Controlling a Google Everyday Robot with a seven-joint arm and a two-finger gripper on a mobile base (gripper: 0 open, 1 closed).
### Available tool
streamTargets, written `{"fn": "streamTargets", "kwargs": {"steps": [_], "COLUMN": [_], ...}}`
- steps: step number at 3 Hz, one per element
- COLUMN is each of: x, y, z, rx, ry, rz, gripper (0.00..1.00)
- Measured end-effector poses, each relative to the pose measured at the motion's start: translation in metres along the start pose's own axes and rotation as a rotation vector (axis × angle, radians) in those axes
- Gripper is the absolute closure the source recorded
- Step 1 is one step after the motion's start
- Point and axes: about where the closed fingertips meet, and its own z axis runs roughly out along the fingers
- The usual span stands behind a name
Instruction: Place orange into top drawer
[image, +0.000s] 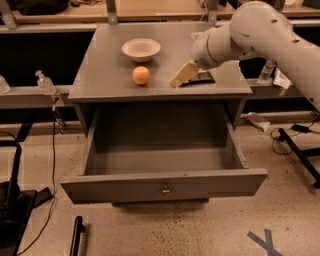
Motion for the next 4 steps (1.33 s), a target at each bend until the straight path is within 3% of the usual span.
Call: {"fn": "streamTargets", "kwargs": {"steps": [1,2,4], "x": [0.006,0.005,-0.04], "y": [-0.011,-0.015,-0.008], "z": [0.044,0.074,0.098], "rx": [0.044,0.029,-0.077], "ry": [-0.08,-0.17,-0.295], "rz": [0.137,0.235,0.199], "gripper": [0.0,0.0,0.0]}}
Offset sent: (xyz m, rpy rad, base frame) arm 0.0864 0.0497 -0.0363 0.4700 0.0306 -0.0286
